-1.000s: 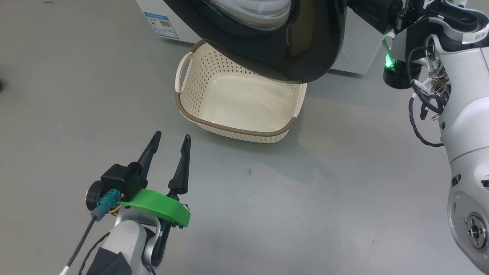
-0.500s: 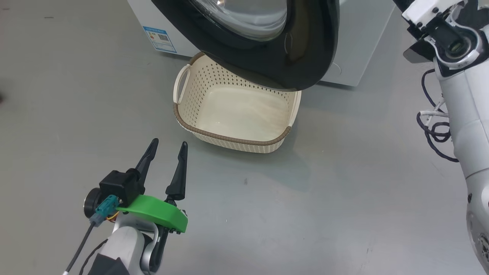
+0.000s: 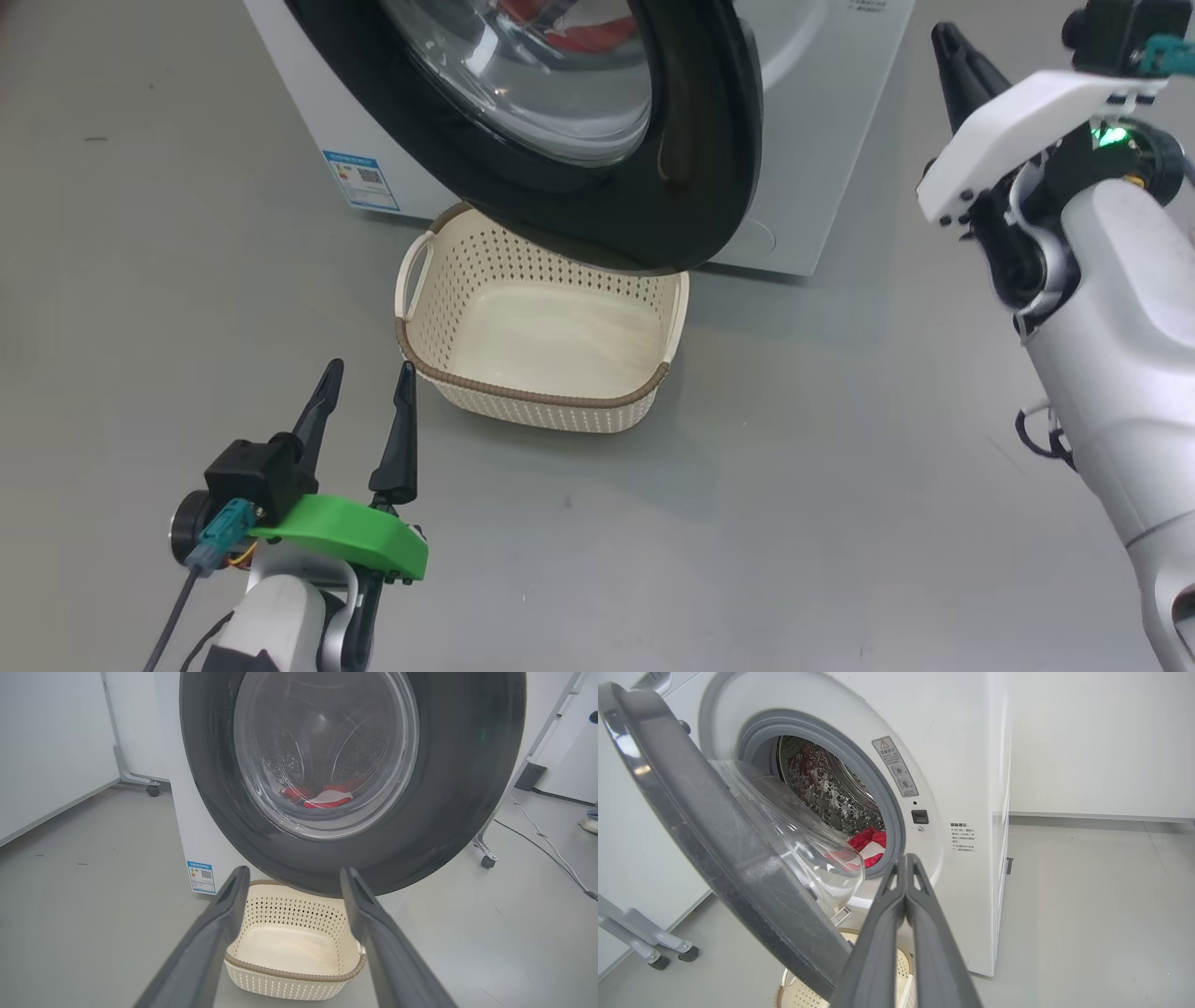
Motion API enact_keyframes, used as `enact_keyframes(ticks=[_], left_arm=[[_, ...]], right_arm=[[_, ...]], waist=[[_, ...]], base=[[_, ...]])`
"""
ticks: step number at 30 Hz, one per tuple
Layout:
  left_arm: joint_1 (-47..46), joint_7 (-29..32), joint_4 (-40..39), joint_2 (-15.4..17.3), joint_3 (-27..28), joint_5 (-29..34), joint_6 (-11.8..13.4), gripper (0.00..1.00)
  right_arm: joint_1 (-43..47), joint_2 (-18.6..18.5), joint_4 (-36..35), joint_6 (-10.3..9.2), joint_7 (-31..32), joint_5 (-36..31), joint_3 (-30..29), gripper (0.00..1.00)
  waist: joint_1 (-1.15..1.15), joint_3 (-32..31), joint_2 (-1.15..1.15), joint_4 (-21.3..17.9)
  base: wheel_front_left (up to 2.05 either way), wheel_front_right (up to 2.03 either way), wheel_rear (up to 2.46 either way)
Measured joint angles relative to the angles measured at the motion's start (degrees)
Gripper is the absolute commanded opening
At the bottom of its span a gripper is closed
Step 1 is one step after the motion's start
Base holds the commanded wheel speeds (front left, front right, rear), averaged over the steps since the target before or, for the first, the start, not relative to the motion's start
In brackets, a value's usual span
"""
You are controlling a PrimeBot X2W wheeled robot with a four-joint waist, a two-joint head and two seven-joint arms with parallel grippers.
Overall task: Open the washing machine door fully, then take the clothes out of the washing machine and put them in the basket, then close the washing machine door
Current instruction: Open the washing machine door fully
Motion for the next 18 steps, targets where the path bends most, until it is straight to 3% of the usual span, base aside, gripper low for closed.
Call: enact_keyframes(ticks=[5,10,18], left_arm=[[1.69,0.00,-0.53,0.08,2.09,0.83,0.37,1.00],[3.47,0.00,-0.84,0.11,3.36,1.42,0.86,1.00],[5.91,0.00,-1.10,0.15,4.50,1.98,0.86,1.00]], right_arm=[[5.41,-1.18,-2.23,0.01,-6.09,-5.88,4.13,0.00],[11.67,-1.14,-3.31,-0.01,-11.70,-7.12,4.65,0.00],[19.44,-0.78,-4.26,-2.55,-16.05,-7.45,3.56,0.00]], waist=[[0.00,-2.38,0.00,-1.87],[0.00,-4.28,0.00,-4.11],[0.00,-6.62,0.00,-6.68]], base=[[0.00,0.00,0.00],[0.00,0.00,0.00],[0.00,0.00,0.00]])
